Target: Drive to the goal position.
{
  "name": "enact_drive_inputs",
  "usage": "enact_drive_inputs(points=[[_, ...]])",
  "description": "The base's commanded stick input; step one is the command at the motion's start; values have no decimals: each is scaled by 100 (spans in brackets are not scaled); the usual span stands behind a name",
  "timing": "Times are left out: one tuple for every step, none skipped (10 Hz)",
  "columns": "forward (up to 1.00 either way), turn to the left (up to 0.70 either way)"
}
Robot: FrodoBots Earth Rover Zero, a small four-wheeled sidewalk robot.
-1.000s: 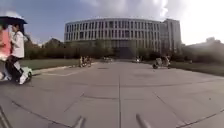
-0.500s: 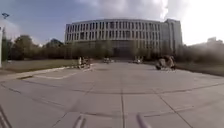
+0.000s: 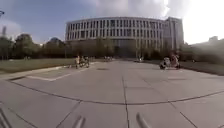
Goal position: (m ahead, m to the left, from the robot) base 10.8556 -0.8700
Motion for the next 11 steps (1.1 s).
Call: enact_drive_inputs(points=[[100,0],[100,0],[100,-8],[100,-27],[100,-27],[100,-27],[100,-27],[100,-27],[100,-16],[100,-2],[100,0]])
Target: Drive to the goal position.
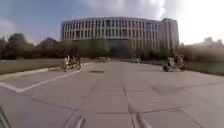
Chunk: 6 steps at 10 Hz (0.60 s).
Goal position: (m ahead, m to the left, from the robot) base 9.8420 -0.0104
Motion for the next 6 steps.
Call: enact_drive_inputs(points=[[100,0],[100,0],[100,0],[100,0],[100,0],[100,0]])
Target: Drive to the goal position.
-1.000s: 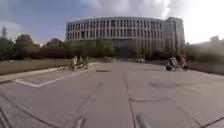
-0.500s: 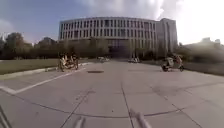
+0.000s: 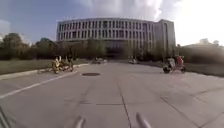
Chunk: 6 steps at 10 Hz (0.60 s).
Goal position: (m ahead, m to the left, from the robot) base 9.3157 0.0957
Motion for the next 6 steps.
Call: enact_drive_inputs(points=[[100,0],[100,0],[100,0],[100,0],[100,0],[100,0]])
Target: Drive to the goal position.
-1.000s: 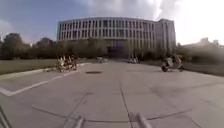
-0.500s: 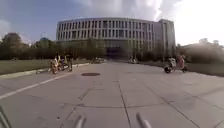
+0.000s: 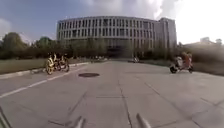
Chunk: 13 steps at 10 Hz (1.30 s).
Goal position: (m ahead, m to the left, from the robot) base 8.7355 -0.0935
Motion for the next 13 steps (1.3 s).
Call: enact_drive_inputs(points=[[100,0],[100,0],[100,0],[100,0],[100,0],[100,0],[100,0],[100,0],[100,-23],[100,-27],[100,-27],[100,-3],[100,0]])
